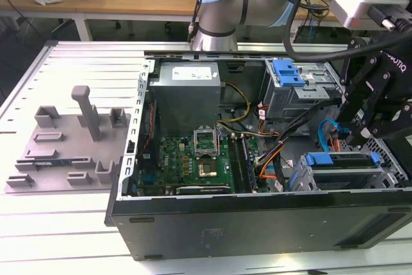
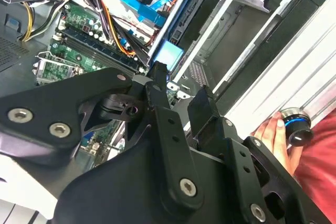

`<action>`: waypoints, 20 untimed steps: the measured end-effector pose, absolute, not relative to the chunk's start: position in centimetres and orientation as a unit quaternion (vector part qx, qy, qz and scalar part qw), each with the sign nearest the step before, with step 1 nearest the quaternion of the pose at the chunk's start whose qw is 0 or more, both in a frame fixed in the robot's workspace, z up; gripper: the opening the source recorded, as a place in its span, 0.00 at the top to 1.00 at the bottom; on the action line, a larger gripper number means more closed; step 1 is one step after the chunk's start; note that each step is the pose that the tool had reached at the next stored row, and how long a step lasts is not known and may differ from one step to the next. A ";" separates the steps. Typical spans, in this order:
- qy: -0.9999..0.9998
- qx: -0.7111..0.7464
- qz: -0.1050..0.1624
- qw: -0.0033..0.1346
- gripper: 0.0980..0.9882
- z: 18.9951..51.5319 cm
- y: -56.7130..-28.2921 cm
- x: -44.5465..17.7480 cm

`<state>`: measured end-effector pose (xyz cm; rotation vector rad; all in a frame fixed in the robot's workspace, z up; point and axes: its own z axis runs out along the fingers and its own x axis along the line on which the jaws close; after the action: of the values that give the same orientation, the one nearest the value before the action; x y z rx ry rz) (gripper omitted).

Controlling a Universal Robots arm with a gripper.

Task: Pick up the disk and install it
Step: 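Insert the disk into the insertion slot, then insert the first disk wire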

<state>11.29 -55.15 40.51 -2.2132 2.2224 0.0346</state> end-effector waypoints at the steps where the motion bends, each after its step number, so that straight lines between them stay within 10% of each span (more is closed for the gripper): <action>1: 0.708 -0.706 0.011 0.002 0.61 40.5 -55.1 11.3; 14: 0.708 -0.706 0.010 0.001 0.61 40.5 -54.9 11.3; 20: 0.708 -0.705 -0.016 -0.025 0.61 40.5 -52.7 11.3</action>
<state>11.28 -52.71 40.51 -2.2514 2.2609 -0.0519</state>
